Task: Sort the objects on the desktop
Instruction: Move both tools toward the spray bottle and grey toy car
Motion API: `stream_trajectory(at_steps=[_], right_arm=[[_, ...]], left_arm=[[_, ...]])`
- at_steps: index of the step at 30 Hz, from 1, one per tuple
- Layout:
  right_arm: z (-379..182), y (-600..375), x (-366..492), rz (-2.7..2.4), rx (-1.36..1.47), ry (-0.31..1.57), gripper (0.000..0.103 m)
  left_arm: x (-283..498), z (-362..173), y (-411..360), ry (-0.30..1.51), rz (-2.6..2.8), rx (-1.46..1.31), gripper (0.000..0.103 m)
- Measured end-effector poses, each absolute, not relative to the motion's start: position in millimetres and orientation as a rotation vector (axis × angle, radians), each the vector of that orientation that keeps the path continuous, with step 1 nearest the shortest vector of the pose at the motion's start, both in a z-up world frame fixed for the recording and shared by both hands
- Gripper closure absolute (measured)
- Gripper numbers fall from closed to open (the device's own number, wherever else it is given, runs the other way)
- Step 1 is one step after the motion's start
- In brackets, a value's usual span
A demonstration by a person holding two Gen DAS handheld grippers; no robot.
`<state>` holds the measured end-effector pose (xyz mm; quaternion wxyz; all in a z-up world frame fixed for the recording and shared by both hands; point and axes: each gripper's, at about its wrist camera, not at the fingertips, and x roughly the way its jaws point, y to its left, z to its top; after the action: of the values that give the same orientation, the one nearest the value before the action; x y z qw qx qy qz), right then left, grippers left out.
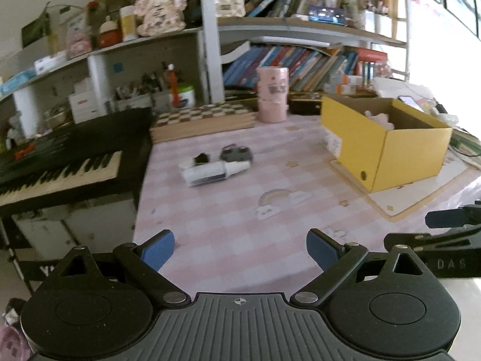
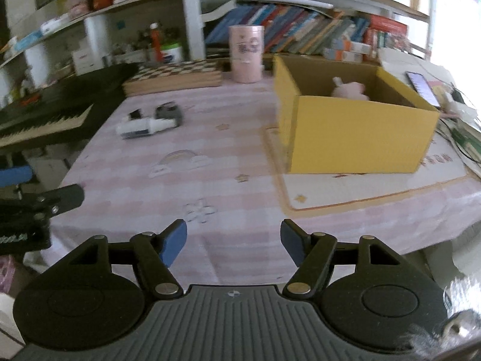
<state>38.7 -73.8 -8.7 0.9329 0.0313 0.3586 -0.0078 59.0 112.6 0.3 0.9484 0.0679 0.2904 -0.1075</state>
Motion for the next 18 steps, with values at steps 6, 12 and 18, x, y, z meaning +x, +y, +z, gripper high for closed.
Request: stream_trajectory(at_steps=[6,12,18], right_arm=[[-8.4,-52.1,44.0,0.032,0.023,0.737,0.034],[-4.5,-42.0,50.2,0.041,0.018,0.725,0.032],[-1.5,-33.1,55.9,0.049,0.009,0.725,0.03]], left_arm=[[58.0,0.0,131.4,0.596,-0.174,0.108,0.007],[59.4,2.4,143.7,0.585,-0.161,0.094,0.007],[64.2,3.5,149.2,0.586,-0.16,0.084,0.007]])
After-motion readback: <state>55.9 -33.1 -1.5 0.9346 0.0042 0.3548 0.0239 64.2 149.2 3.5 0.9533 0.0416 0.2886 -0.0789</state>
